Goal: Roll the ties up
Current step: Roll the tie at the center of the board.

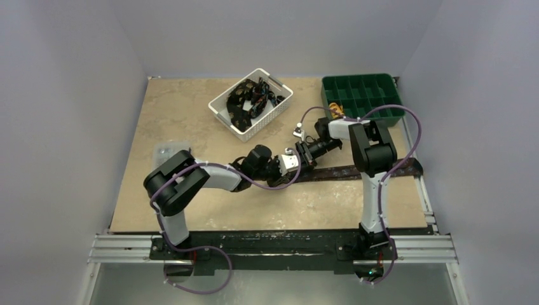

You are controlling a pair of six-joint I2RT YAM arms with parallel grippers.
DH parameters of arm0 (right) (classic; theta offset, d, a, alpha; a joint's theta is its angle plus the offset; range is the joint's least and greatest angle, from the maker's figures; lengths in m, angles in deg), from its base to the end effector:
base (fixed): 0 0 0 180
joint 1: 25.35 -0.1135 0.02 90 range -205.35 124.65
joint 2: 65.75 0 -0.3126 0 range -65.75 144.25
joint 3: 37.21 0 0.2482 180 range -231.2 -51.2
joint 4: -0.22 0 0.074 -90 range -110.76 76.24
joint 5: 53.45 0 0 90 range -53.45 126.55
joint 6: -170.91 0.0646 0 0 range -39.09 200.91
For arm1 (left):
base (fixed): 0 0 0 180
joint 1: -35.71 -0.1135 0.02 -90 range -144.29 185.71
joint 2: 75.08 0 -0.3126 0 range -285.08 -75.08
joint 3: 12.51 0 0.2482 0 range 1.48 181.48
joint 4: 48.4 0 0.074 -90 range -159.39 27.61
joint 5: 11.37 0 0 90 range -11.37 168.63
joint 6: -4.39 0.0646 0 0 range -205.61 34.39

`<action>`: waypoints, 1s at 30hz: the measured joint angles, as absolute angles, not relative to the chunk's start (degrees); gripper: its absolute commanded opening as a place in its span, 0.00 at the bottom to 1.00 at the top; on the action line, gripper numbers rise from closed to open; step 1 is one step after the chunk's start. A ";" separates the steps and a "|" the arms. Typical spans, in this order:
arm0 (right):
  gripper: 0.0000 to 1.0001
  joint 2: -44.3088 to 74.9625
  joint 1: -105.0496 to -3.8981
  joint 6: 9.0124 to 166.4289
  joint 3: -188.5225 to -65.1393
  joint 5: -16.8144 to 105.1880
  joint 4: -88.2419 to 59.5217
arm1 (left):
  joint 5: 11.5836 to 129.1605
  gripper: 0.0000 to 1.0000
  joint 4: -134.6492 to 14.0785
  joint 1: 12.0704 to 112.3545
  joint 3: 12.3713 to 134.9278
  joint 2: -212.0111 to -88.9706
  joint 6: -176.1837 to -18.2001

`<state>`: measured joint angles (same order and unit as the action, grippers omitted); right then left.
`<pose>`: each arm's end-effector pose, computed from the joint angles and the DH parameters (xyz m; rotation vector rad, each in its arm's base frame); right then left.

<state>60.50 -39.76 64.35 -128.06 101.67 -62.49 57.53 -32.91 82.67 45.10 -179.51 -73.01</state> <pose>0.3659 0.1545 0.1217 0.5720 -2.4990 -1.6385 0.2440 -0.2954 0.1654 1.2661 1.7584 -0.7412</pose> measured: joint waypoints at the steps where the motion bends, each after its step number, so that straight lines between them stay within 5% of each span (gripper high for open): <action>1: 0.28 60.35 -40.02 64.50 -128.52 100.71 -62.39 | 57.77 0.06 -36.06 82.61 45.82 -178.78 -72.18; 8: 0.38 56.26 -38.12 65.42 -127.05 95.09 -59.26 | 57.86 0.07 -46.95 82.50 50.08 -178.13 -68.25; 18: 0.39 53.12 -40.81 71.85 -122.09 96.12 -51.17 | 57.79 0.09 -53.29 82.52 53.18 -178.24 -66.65; 30: 0.24 53.14 -42.23 76.00 -120.80 98.74 -45.77 | 57.81 0.11 -55.84 82.52 54.34 -178.39 -65.86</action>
<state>53.14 -42.23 76.00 -120.80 98.74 -45.77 57.81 -55.84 82.52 54.34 -178.39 -65.86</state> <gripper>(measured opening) 0.278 0.249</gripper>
